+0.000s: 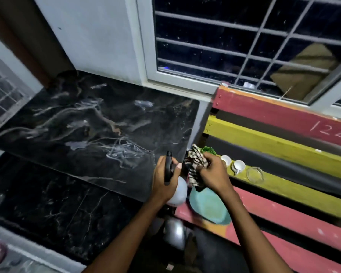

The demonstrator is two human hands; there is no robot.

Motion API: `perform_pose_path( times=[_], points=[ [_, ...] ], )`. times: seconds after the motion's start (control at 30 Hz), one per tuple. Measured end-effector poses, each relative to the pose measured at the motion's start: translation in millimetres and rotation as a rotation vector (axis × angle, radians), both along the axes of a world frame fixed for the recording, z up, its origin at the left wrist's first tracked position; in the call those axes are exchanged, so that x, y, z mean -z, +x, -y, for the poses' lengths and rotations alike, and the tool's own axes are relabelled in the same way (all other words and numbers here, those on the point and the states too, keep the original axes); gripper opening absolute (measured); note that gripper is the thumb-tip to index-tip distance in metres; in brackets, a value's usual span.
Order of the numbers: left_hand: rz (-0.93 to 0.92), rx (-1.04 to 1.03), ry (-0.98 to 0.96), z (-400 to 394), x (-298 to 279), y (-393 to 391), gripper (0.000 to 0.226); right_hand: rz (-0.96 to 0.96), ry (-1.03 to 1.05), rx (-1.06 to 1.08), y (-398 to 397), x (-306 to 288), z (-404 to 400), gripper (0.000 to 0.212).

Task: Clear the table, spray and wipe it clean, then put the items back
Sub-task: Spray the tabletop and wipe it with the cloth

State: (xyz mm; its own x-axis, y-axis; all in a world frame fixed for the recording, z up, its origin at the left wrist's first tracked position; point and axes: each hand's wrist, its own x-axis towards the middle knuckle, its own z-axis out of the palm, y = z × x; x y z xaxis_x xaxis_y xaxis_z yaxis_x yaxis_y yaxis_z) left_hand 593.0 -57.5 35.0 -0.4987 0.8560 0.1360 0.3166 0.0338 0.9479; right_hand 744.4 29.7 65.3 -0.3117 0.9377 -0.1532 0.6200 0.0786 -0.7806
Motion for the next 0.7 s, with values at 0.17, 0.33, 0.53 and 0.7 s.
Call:
perform_pose_path(
  times=[0.17,0.33,0.53,0.7],
  points=[
    [0.052,-0.025,-0.009,31.2,-4.5,-74.6,0.006,0.226,0.162,-0.023,-59.3,-21.0,15.3,0.009],
    [0.04,0.006,-0.026,71.8,0.2,-153.2,0.01,0.338,0.376,0.102,-115.4,-22.7,59.5,0.02],
    [-0.013,0.062,-0.099,101.7,15.1,-209.3,0.011,0.666,0.051,-0.126,-146.9,28.6,140.6,0.054],
    [-0.046,0.078,-0.143,106.8,27.9,-223.6,0.015,0.404,-0.05,0.105,-168.4,65.2,138.9,0.037]
  ],
)
